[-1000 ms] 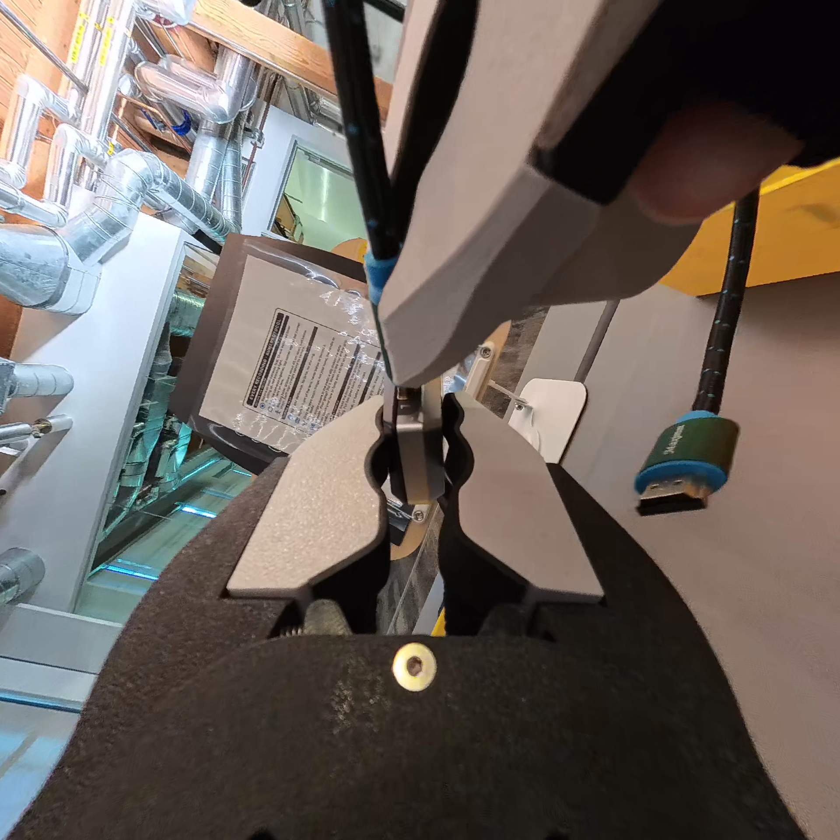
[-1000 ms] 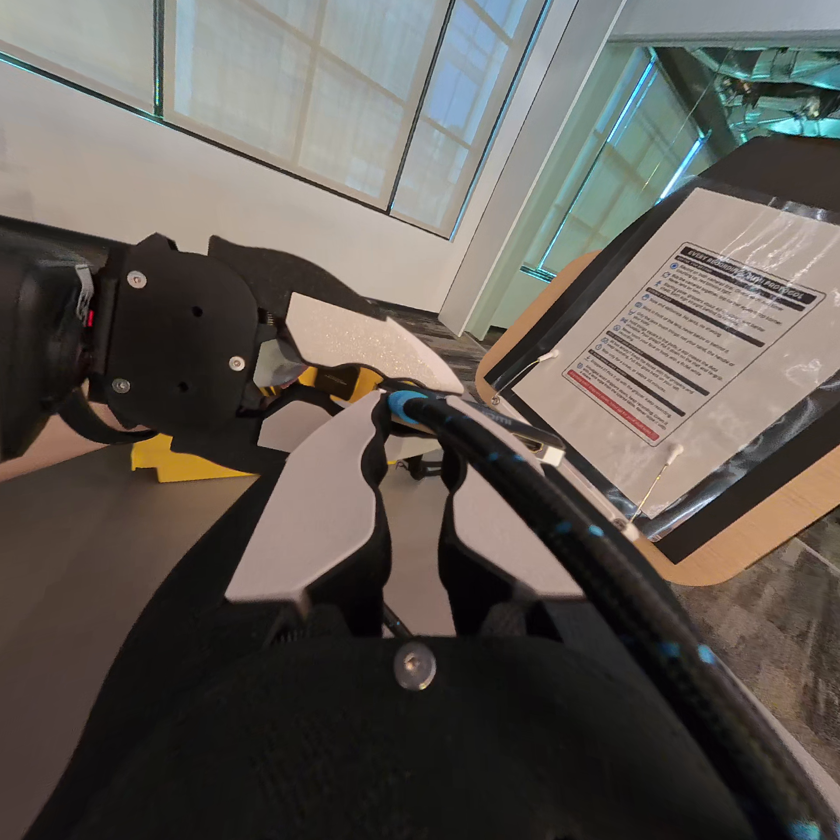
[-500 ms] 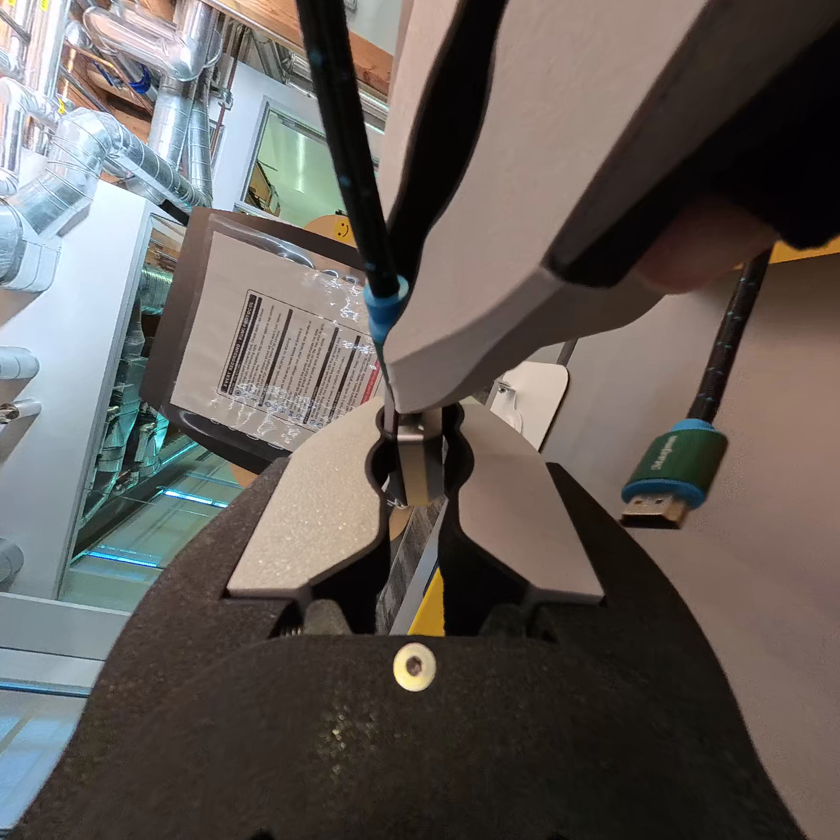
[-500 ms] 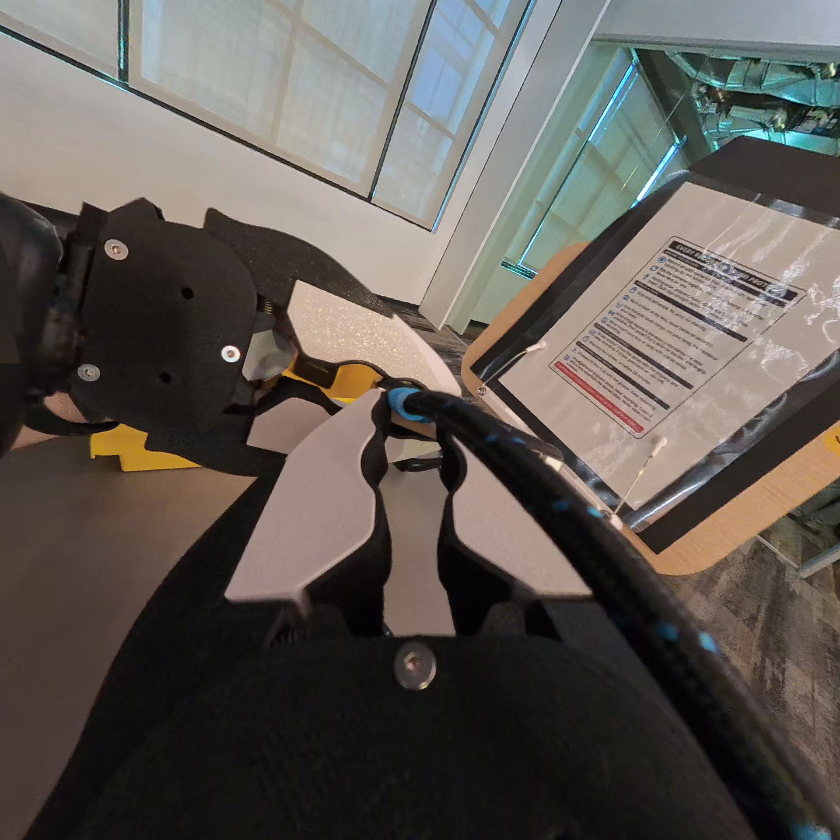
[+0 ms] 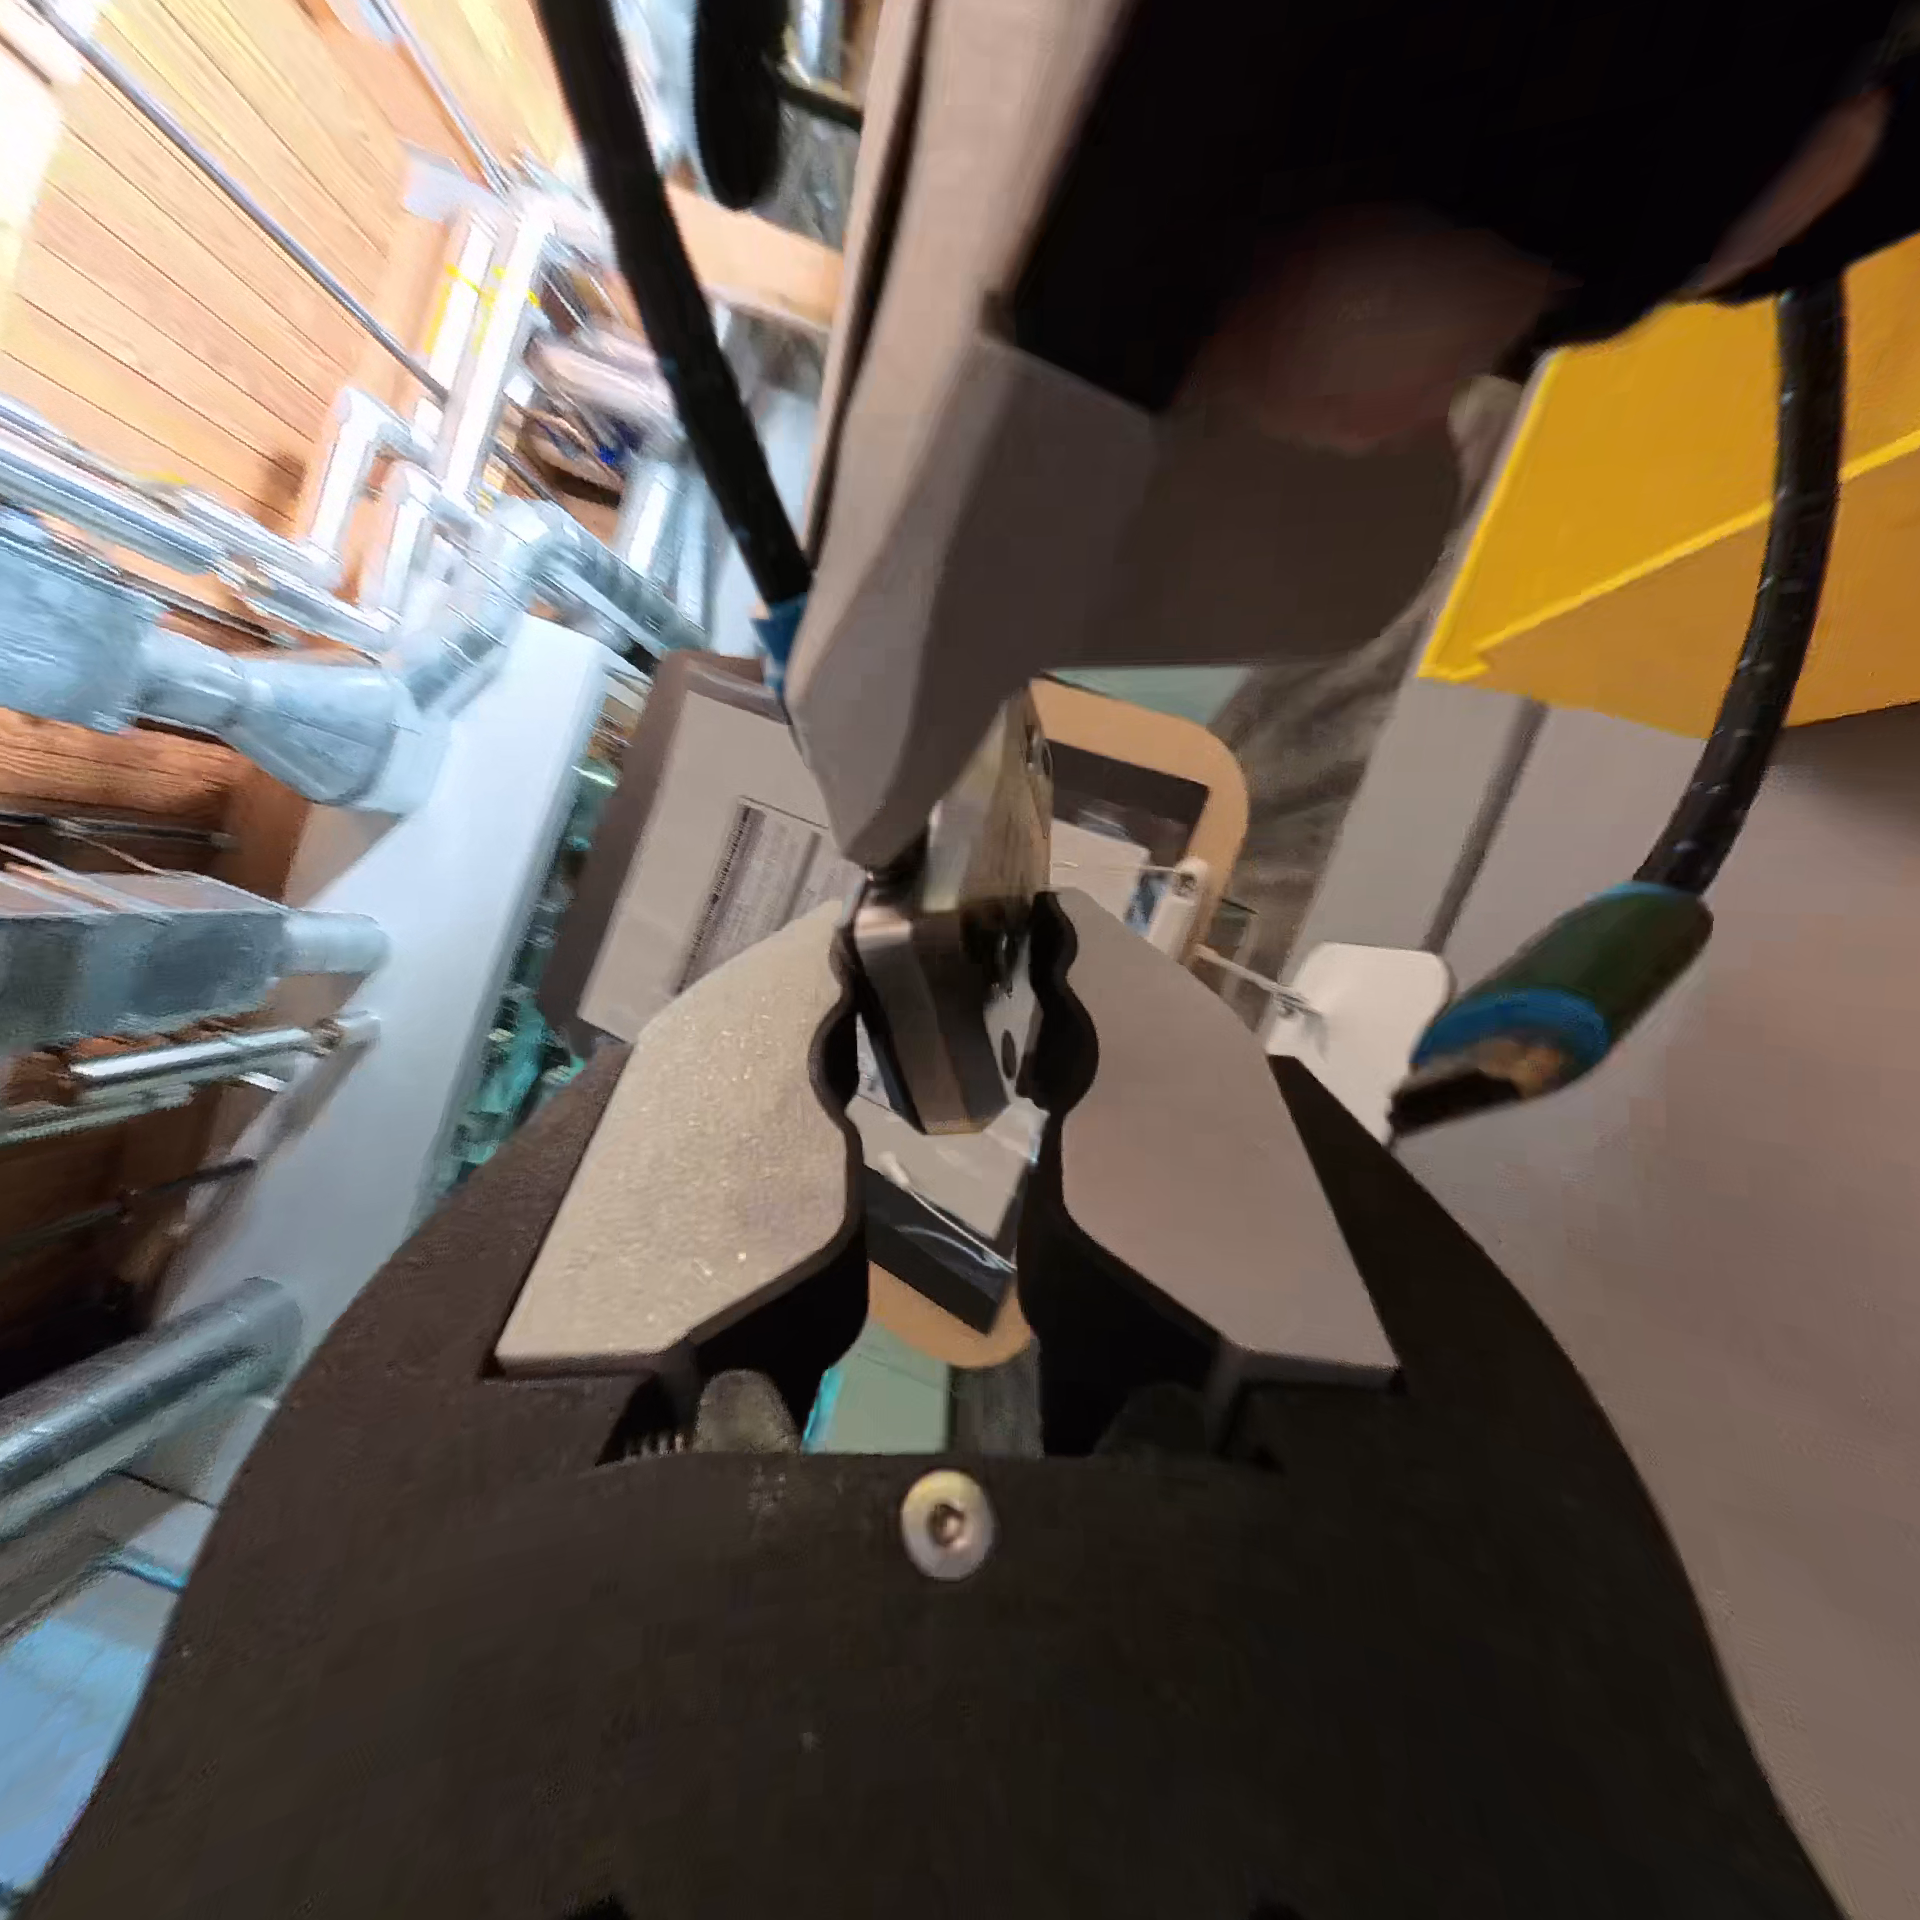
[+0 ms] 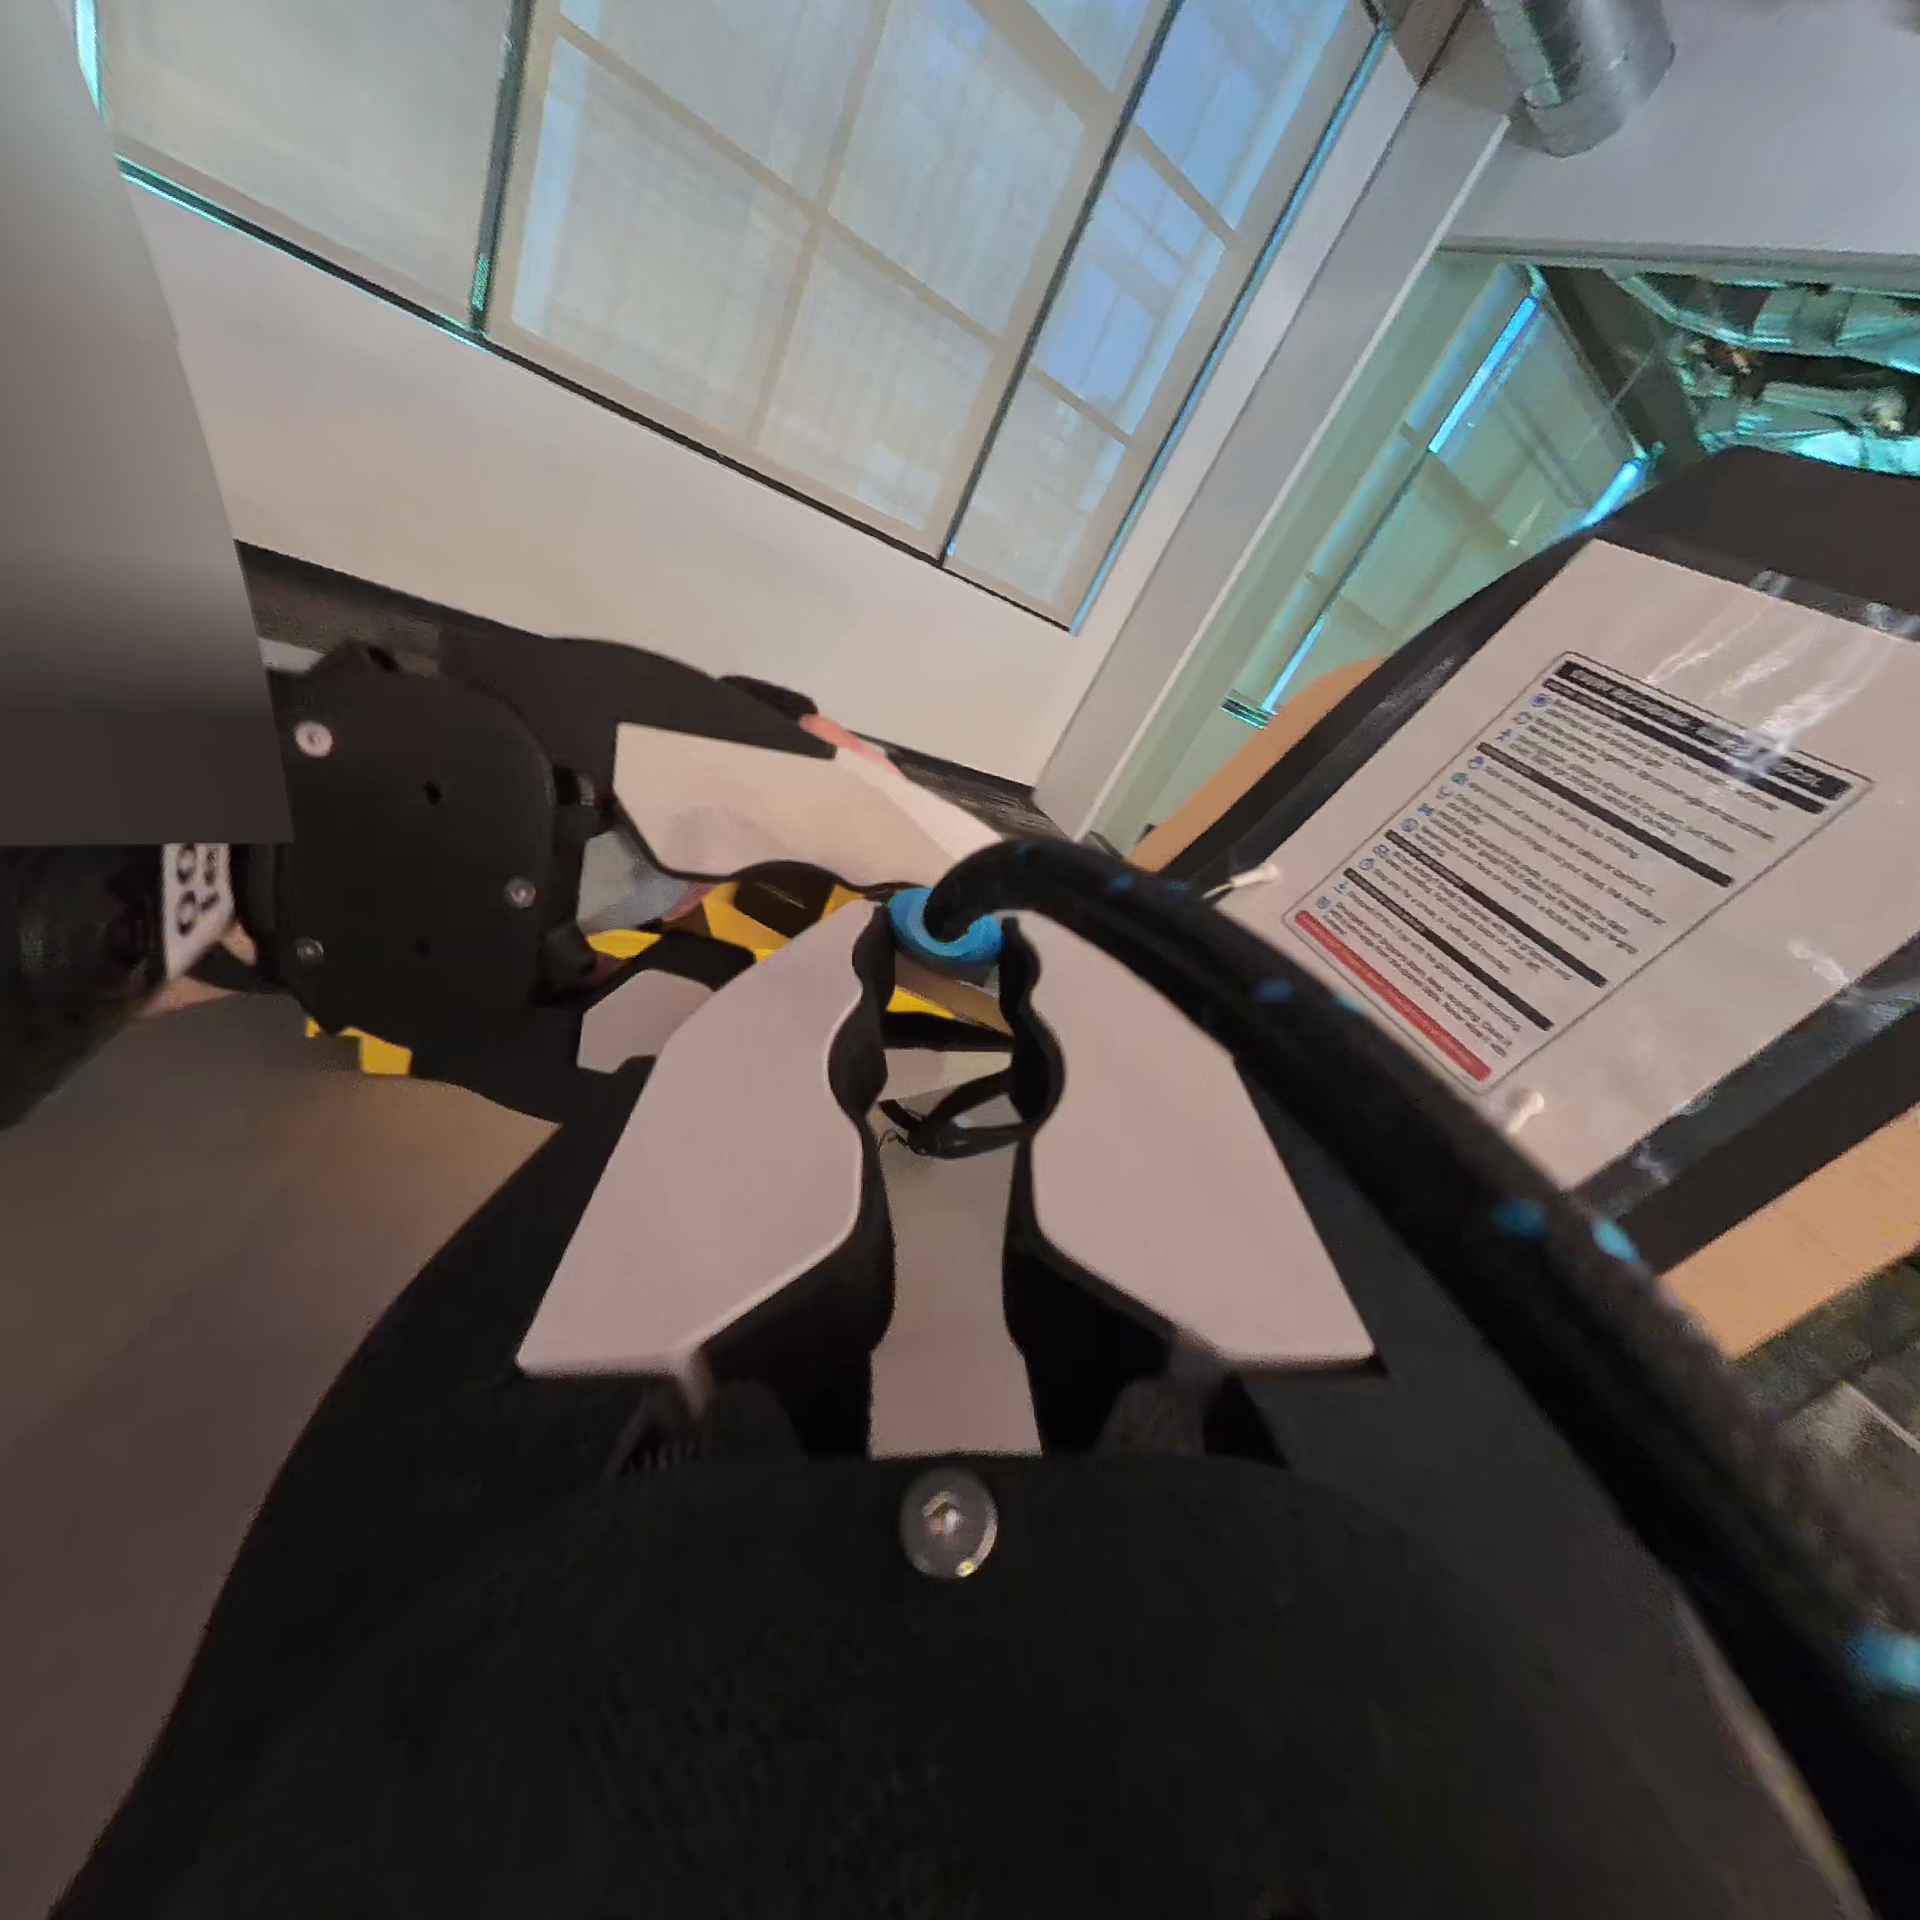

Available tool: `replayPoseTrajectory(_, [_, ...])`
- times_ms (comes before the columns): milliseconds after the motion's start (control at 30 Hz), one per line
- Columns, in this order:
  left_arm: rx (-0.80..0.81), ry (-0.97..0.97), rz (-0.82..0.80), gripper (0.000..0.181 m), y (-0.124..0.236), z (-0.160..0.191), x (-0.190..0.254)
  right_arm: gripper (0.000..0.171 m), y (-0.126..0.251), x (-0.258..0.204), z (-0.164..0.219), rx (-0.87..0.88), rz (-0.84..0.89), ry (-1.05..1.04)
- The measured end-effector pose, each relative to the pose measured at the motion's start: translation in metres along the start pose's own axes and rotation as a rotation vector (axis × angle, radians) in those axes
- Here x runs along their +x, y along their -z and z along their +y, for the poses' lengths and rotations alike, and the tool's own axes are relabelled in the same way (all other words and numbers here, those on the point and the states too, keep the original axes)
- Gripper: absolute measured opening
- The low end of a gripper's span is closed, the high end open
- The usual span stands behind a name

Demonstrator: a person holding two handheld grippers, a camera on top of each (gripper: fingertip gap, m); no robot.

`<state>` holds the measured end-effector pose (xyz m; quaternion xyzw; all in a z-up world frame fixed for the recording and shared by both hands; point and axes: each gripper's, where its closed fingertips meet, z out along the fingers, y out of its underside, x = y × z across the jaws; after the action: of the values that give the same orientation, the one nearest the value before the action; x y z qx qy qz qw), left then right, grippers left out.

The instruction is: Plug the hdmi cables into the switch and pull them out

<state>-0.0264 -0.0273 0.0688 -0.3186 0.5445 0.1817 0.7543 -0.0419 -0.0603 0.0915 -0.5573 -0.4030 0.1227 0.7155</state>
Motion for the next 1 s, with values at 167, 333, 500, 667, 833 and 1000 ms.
replayPoseTrajectory(167, [-0.017, 0.068, 0.023, 0.036, -0.001, 0.003, 0.004, 0.020, -0.001, -0.001, 0.007, -0.011, -0.029, 0.008])
replayPoseTrajectory(333, [-0.022, 0.044, -0.003, 0.047, 0.000, 0.003, -0.001, 0.019, 0.000, -0.003, 0.008, 0.025, -0.047, 0.042])
replayPoseTrajectory(500, [0.014, 0.144, 0.076, 0.055, 0.002, -0.003, 0.005, 0.018, 0.004, 0.001, 0.008, 0.042, -0.044, 0.054])
replayPoseTrajectory(667, [0.032, 0.206, 0.164, 0.052, 0.005, -0.005, 0.011, 0.018, 0.005, 0.012, 0.016, 0.023, -0.026, -0.016])
replayPoseTrajectory(833, [-0.007, 0.317, 0.286, 0.049, 0.000, 0.005, 0.031, 0.017, 0.007, 0.009, 0.012, 0.058, -0.085, -0.092])
replayPoseTrajectory(1000, [0.068, 0.323, 0.251, 0.029, 0.000, -0.004, 0.033, 0.018, 0.007, 0.003, 0.012, 0.055, -0.149, -0.131])
